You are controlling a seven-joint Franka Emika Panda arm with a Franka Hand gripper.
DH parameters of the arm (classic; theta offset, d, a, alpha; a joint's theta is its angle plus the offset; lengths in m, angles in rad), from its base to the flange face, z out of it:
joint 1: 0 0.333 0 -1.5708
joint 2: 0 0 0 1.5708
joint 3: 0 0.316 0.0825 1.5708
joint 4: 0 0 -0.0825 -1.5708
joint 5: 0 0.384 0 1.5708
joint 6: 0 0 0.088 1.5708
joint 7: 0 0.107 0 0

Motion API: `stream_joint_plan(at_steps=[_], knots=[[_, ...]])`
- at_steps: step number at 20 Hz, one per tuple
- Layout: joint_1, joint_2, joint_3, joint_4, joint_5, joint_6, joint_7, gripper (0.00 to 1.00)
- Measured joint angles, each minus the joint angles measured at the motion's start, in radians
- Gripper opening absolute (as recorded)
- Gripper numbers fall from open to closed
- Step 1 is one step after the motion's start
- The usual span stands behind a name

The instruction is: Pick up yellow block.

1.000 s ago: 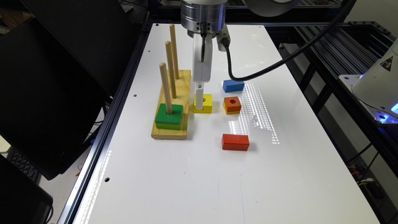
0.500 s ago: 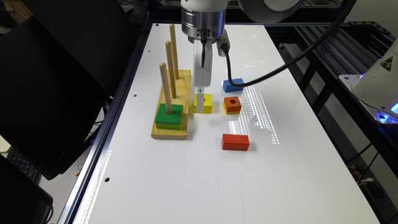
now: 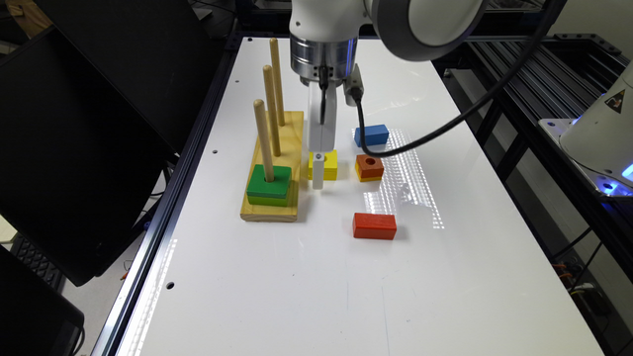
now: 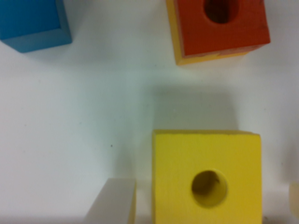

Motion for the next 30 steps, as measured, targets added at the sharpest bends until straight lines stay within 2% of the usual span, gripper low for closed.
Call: stream_joint_plan(at_steps=[9,16,30], knots=[[0.0,0.007,-0.001,0.003,-0.0013,0.007,0.0,1.0],[0.001,0.008,-0.001,0.003,-0.0159,0.007,0.01,1.0],[0.0,0.007,-0.001,0.003,-0.0158,0.007,0.01,1.0]])
